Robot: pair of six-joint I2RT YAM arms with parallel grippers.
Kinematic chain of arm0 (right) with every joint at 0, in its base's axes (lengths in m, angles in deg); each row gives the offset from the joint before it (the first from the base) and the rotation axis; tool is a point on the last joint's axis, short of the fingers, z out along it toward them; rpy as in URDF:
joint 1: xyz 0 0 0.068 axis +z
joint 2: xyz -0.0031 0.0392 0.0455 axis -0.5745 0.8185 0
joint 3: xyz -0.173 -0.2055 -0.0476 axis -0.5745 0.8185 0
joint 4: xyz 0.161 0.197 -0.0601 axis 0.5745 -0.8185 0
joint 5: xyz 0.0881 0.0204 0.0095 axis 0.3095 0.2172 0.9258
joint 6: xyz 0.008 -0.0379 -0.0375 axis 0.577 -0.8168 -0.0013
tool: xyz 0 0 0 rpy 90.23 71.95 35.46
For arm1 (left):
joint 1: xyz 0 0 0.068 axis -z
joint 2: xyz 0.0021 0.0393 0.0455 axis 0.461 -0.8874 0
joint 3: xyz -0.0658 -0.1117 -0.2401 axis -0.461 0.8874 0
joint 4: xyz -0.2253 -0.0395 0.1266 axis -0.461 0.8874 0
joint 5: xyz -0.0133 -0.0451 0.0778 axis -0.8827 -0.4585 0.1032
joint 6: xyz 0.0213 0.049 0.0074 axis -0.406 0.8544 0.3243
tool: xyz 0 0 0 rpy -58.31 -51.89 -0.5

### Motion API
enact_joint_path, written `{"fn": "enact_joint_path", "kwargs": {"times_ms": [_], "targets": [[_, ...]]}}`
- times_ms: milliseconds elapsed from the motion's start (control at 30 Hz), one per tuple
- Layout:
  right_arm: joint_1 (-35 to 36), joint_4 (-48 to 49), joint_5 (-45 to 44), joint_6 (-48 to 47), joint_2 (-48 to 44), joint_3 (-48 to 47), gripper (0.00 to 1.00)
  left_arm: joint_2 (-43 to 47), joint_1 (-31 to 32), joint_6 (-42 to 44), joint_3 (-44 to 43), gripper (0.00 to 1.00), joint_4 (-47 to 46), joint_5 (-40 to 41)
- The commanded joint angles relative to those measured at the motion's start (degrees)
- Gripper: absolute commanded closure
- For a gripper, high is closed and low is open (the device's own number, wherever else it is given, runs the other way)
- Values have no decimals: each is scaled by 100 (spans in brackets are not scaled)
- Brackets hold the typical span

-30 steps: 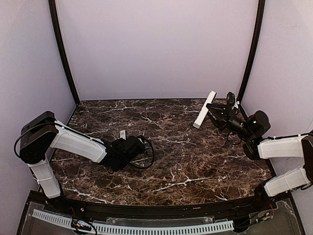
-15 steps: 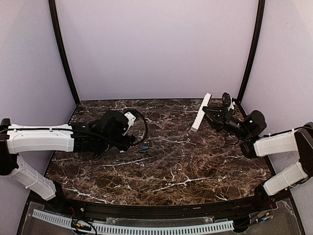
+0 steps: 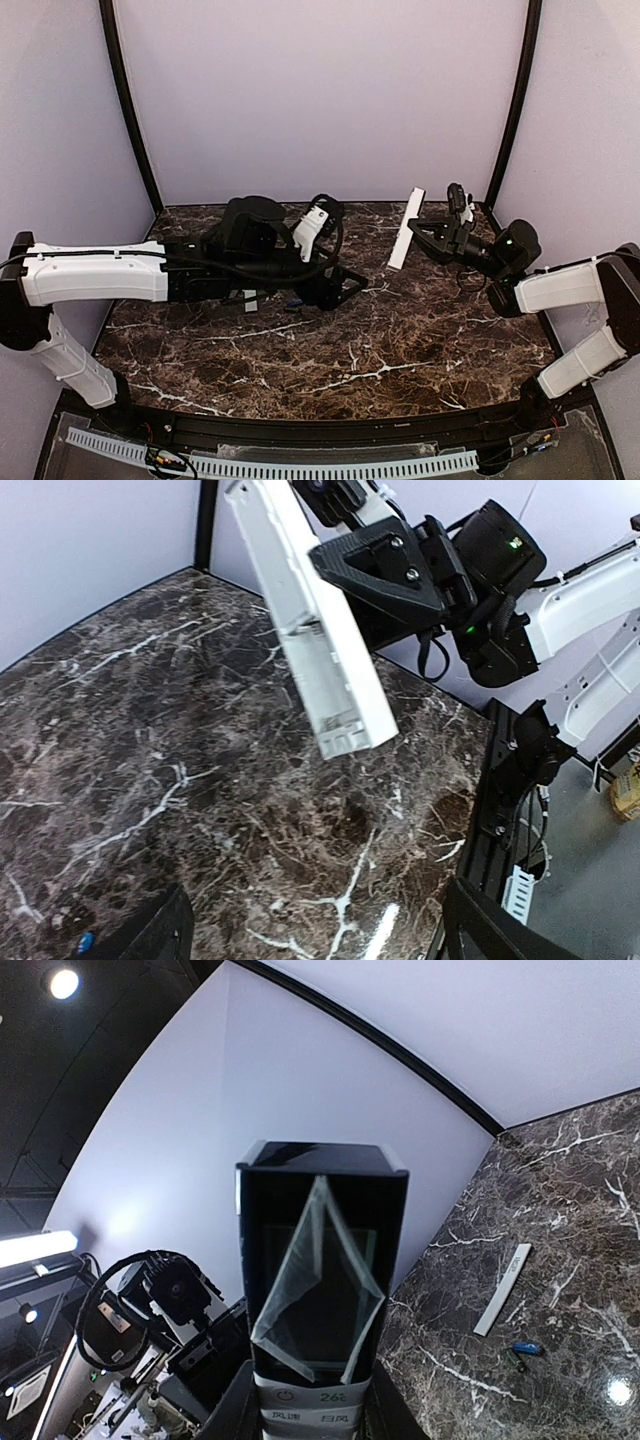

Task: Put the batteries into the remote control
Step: Place the battery cover at the center of the board, then pass from the right arm to the left

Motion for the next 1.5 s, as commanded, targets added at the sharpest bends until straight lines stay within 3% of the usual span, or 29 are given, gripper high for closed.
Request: {"fn": "enact_joint_path", "kwargs": {"times_ms": [0, 233, 433, 967, 1167, 1467], "targets": [[134, 921, 153, -364, -173, -99, 100, -456, 161, -412, -402, 13, -403, -582], [303, 1813, 460, -108, 78, -207, 100, -1000, 168, -720, -886, 13, -935, -1176], [404, 2397, 594, 142, 162, -301, 100, -1303, 72, -1102, -1141, 21, -1136, -1487], [454, 2295, 716, 144, -173, -480, 100, -1019, -361, -2067, -259, 29, -2347, -2093], [488, 2399, 760, 172, -101, -514, 100, -1171, -403, -2651, -166, 39, -3396, -2776], [552, 2402, 759, 229, -88, -597, 100, -1466, -398, -2916, -355, 49, -3639, -2854]]}}
